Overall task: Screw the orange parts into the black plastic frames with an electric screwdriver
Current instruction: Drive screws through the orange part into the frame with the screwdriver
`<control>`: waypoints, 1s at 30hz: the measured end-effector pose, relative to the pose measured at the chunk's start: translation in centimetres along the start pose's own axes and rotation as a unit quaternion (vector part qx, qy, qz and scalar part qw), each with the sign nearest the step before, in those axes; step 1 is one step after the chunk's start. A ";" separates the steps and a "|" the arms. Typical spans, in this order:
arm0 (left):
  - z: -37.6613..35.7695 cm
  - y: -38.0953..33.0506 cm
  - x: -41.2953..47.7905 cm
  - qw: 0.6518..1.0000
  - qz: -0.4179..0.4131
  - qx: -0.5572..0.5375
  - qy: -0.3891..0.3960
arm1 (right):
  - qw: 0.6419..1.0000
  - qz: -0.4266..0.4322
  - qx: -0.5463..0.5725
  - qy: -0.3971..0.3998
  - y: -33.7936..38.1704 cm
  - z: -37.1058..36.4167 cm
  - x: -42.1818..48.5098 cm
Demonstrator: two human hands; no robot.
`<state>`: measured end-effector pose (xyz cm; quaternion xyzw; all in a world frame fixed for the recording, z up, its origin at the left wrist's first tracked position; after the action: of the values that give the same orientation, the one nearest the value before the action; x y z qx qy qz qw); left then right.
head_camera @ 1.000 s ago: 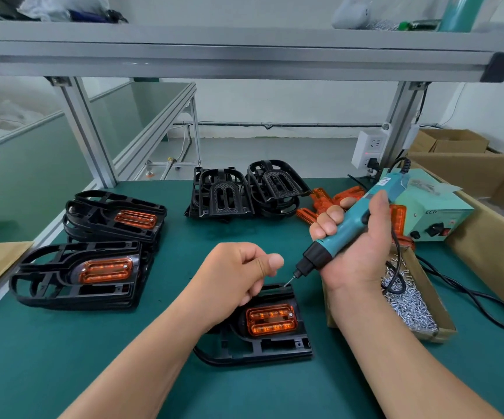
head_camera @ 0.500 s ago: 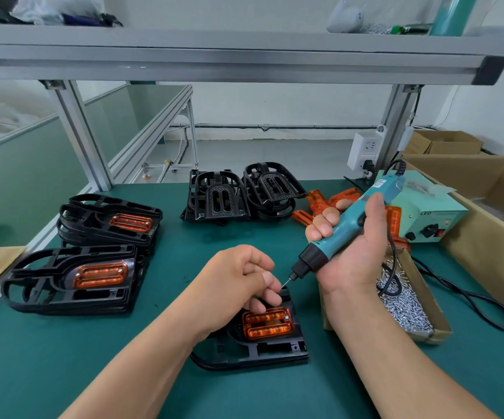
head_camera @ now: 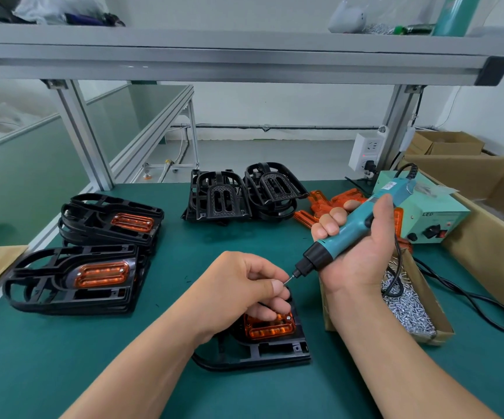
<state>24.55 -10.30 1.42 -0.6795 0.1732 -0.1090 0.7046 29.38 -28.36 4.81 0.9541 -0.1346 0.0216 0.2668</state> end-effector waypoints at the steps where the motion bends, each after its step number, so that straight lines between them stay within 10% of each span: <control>1: 0.0 0.0 0.0 1.000 0.000 0.004 0.002 | 1.000 0.000 -0.001 0.000 0.0 0.0 0.0; 30: 0.3 -0.7 0.1 0.991 -0.041 0.130 0.012 | 0.998 0.004 -0.040 0.049 -0.6 -1.8 -1.0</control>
<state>24.85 -10.07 2.12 -0.5874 0.1383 -0.1673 0.7796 28.63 -26.71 5.89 0.9398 -0.1255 0.0637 0.3113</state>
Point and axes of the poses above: each hand's wrist, its own x-axis towards the middle knuckle, its own z-axis out of the back of the hand, y = z × x, the point moved 10 cm from there along x, towards the middle knuckle, and after that the axes turned 4 degrees about -z, right-handed, at the moved point
